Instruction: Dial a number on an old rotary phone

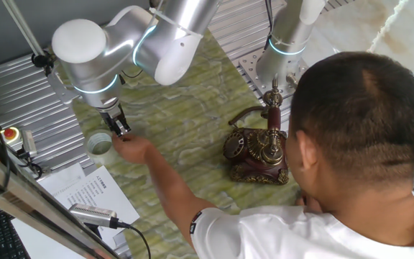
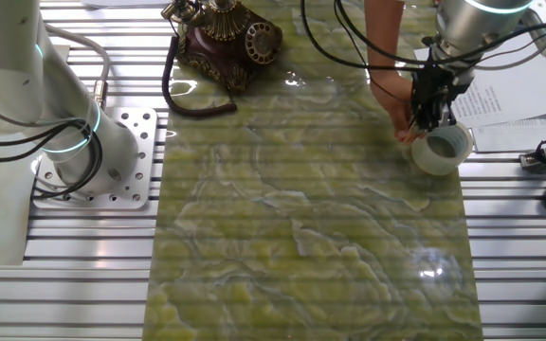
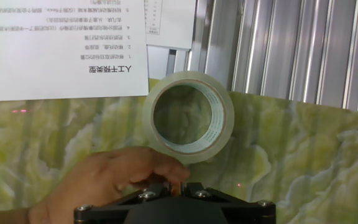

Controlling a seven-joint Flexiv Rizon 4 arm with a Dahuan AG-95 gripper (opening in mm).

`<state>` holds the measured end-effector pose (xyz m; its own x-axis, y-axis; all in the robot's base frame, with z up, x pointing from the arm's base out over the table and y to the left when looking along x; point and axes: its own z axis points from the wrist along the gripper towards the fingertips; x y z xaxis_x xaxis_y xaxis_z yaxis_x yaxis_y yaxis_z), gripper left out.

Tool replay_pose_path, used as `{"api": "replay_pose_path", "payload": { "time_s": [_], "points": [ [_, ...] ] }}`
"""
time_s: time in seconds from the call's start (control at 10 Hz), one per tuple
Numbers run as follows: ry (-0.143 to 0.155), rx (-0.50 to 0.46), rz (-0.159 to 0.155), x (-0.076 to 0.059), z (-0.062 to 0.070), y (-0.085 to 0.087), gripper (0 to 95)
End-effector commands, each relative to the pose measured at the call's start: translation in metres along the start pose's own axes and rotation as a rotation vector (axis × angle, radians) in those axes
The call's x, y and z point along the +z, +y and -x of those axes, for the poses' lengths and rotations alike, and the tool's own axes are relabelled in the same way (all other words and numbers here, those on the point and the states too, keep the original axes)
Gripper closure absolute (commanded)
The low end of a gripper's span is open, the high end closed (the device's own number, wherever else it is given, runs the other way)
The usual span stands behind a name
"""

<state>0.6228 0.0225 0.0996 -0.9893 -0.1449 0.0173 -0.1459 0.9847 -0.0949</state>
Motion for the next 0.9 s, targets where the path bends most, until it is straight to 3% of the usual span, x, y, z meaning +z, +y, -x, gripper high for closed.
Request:
{"api": "replay_pose_path", "payload": {
  "time_s": [0.1,0.9],
  "points": [
    [-0.002,-0.005,0.004,0.0,0.0,0.0,95.0],
    [0.008,-0.013,0.036,-0.014,0.0,0.003,95.0]
  ]
}}
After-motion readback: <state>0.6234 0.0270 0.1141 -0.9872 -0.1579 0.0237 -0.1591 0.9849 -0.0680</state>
